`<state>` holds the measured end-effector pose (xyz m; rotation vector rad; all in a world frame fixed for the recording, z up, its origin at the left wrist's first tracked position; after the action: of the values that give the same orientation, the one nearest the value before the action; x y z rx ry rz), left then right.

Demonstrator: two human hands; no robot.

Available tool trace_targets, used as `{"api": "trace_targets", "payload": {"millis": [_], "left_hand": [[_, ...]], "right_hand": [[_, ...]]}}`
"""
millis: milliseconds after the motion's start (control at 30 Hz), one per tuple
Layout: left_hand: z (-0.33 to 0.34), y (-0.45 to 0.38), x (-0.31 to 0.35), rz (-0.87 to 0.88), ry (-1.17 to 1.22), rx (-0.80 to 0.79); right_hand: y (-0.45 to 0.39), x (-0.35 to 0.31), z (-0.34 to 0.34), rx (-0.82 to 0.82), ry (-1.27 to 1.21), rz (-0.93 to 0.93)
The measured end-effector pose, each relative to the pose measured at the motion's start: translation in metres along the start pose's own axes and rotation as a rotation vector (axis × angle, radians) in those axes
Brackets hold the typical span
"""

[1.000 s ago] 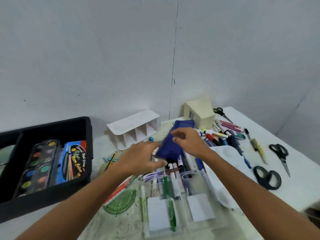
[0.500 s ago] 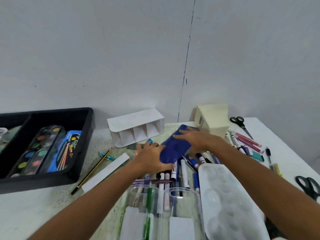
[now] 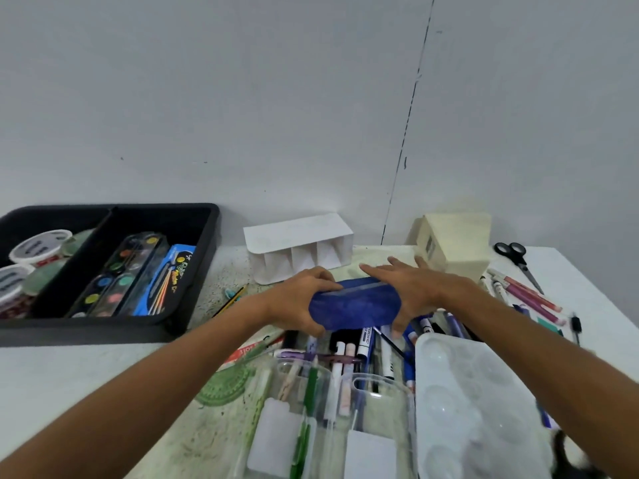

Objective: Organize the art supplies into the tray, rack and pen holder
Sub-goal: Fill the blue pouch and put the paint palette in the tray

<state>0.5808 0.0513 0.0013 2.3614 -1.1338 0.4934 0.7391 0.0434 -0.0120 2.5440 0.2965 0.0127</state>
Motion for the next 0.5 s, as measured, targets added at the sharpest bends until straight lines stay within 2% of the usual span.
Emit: {"api": "trace_targets", "payload": {"millis": [100,333,500], "left_hand": [[-0.003,0.005,0.003,0.015,-0.029,0.003],[-0.008,0.028,-0.002,0.01,-0.082,0.016],[-0.01,0.056,-0.013,0.01,-0.051,0.028]], "right_hand": [[0.0,-0.007,0.0,0.017,-0.014,-0.025],[0.01,-0.024,-0.018,0.179,0.014,-0.105],[0.019,-0.051,-0.022,0.152,-0.079,-0.147]]}}
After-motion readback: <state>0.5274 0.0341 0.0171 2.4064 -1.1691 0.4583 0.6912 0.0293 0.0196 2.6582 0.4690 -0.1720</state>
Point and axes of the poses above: each hand's wrist, its own y-axis away from the middle knuckle, its own z-axis out of the palm, x = y × z, the point moved 9 cm from there along -y, towards the middle knuckle, and after that the axes turned 7 degrees about -x, right-handed, at the moved point
